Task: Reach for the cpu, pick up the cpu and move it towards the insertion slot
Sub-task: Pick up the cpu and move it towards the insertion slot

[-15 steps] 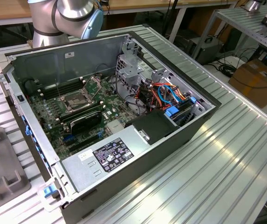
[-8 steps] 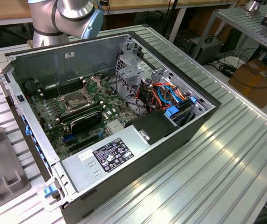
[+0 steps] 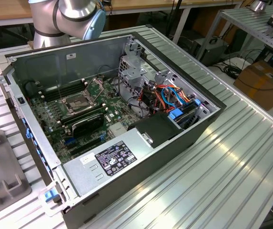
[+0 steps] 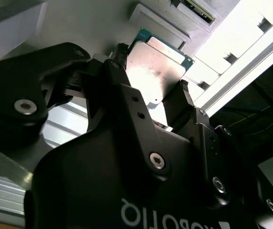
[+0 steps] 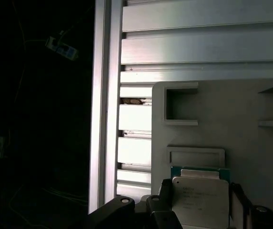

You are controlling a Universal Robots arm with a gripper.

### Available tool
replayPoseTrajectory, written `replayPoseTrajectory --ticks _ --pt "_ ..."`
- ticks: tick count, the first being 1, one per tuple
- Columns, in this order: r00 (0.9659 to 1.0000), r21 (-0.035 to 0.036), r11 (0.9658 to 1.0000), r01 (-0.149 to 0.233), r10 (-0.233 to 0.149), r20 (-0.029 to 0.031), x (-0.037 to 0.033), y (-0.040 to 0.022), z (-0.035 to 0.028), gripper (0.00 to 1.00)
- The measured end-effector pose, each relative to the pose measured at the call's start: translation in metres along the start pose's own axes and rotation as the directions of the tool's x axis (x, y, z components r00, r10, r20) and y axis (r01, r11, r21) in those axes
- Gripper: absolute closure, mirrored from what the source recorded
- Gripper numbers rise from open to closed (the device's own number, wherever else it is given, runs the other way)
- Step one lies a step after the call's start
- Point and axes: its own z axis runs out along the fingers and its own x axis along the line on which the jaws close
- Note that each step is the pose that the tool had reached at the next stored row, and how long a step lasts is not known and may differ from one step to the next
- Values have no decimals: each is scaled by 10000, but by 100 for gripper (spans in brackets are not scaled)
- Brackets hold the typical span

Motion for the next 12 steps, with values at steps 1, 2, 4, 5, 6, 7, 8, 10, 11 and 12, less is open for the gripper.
replayPoseTrajectory --ticks 1,2,4,5,6,7,8,10,11,12 --pt "10000 -1 10000 0 0 1 0 0 -4 45" --pt "10000 0 10000 0 0 -3 0 0 -10 45" --pt "10000 0 10000 0 0 -3 0 0 -19 45" --pt "10000 -1 10000 0 0 -2 0 0 -23 45" --pt "10000 0 10000 0 0 -4 0 0 -27 45" --pt "10000 0 10000 -1 1 -3 0 0 -30 45" --pt "10000 0 10000 0 0 -3 0 0 -32 45" --pt "10000 1 10000 0 0 -6 1 0 -43 45" --pt "10000 1 10000 0 0 -6 1 0 -48 45" --pt "10000 1 10000 0 0 -4 1 0 -61 45"
